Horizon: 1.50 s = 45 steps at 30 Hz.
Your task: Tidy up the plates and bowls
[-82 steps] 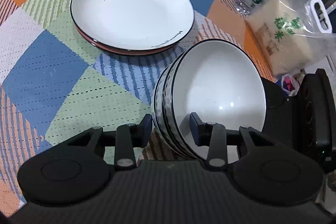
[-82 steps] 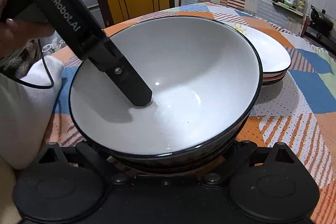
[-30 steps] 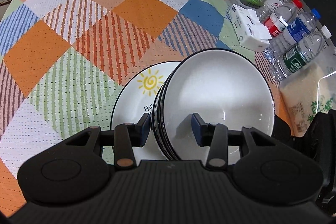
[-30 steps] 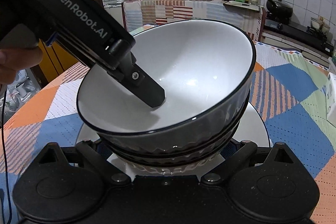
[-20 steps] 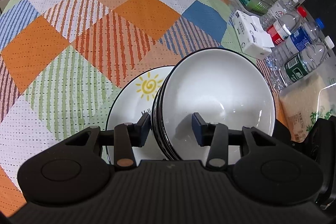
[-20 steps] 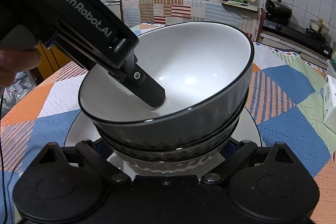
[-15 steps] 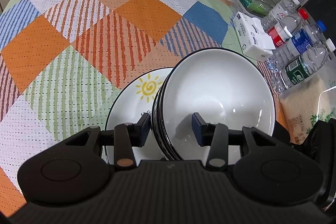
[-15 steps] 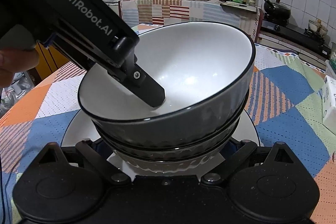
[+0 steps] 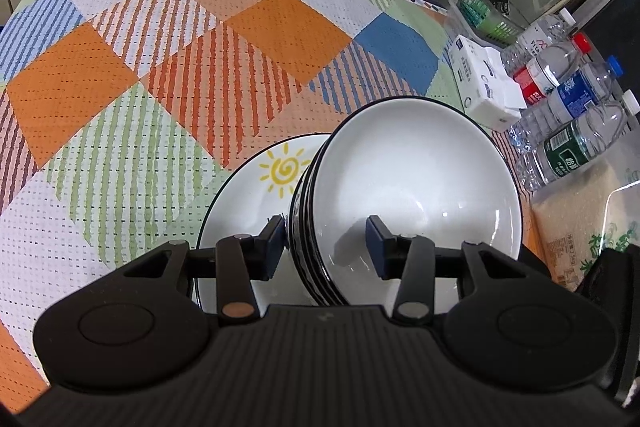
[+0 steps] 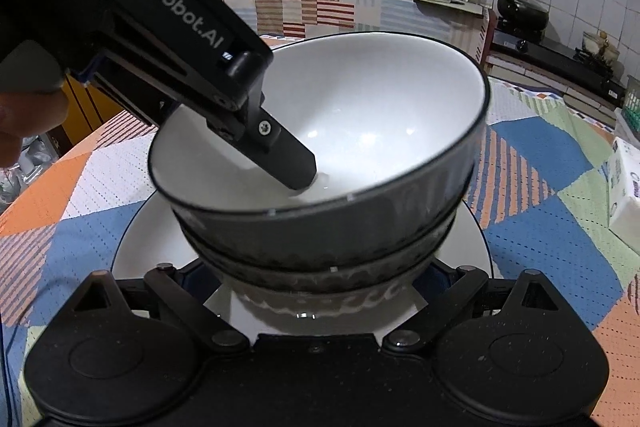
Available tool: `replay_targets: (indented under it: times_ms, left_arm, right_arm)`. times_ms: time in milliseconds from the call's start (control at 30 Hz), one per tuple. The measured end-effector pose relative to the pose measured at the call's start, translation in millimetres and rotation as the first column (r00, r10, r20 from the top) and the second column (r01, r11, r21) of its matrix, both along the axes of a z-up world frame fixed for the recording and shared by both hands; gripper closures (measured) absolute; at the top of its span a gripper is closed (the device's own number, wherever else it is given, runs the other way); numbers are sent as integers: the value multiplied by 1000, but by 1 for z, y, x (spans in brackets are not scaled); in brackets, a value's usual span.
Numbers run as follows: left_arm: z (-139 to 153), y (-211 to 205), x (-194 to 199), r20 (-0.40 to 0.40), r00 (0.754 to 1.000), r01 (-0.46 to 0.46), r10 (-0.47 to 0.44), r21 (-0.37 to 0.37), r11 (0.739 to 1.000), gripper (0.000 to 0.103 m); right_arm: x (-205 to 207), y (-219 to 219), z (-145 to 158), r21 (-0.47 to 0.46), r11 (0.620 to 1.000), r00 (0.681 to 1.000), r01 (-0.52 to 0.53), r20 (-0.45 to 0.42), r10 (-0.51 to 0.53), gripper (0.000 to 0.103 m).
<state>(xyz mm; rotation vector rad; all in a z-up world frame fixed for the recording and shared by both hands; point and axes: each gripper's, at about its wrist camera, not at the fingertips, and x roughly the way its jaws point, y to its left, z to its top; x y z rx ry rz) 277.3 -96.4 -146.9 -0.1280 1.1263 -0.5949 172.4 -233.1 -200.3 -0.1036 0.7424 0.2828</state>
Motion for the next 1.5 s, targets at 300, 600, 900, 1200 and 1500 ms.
replay_targets:
  times_ms: [300,600,900,1200,1500]
  left_arm:
    - [26,10,-38,183,982,-55,54,4,998,30]
    - [77,31,-87,302,950,-97,85,25,995,7]
    - [127,32,-125,392,912,-166,119,88,982,0]
    - [150,53,-173,332,933,-173,138,80,982,0]
    - [157,70,-209,376,916,-207,139,145,968,0]
  right_arm:
    - [-37,-5,10,23,1000,999,-1,54,0,5]
    - [-76,-10,48,12,1000,994,15,109,-17,5]
    - [-92,-30,94,52,983,980,178,83,-181,5]
    - [-123,-30,149,-27,936,936,350,46,-349,3]
    - [-170,-17,188,29,949,947,315,53,-317,3]
